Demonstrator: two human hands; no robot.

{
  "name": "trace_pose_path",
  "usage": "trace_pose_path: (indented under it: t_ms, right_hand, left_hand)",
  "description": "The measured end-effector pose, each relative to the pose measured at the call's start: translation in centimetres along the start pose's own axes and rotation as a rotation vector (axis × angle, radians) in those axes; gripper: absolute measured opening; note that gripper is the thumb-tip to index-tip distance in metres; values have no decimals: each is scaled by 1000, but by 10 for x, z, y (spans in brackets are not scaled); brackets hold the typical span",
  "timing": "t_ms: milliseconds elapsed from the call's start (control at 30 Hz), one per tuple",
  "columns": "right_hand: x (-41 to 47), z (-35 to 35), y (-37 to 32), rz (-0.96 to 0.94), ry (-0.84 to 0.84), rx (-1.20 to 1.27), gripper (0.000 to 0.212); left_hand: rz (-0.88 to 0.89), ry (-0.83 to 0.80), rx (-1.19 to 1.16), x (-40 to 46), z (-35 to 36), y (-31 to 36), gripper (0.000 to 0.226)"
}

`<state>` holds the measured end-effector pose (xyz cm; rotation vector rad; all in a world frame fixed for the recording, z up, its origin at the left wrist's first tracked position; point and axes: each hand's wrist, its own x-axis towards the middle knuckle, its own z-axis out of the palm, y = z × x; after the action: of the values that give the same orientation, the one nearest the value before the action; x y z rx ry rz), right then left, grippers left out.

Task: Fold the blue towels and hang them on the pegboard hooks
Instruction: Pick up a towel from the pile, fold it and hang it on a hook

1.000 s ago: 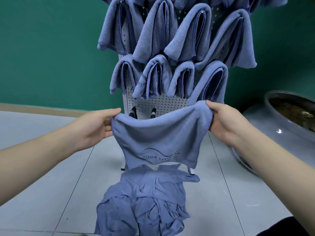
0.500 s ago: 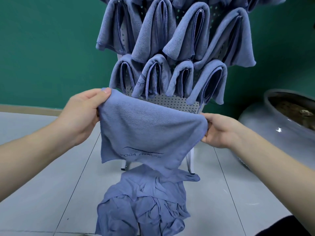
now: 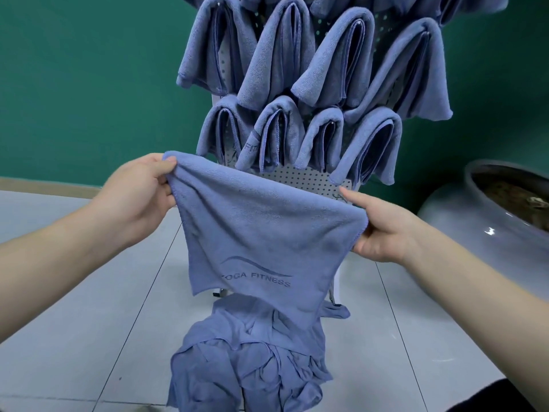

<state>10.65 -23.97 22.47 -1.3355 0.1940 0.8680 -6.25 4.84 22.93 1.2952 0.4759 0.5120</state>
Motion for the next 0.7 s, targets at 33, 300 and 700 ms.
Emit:
trace_pose_path:
  t_ms: [33, 300, 700]
  right_hand:
    - [0, 0, 2, 6, -18, -29, 26]
    - [2, -1, -2, -116, -69, -117, 23]
    - [6, -17, -21, -519, 41, -112, 7]
  left_hand:
    - [-11, -10, -18, 0, 1, 1, 20]
    - [-67, -22, -8, -6, 8, 0, 23]
    - [173, 91, 66, -7, 9, 1, 14]
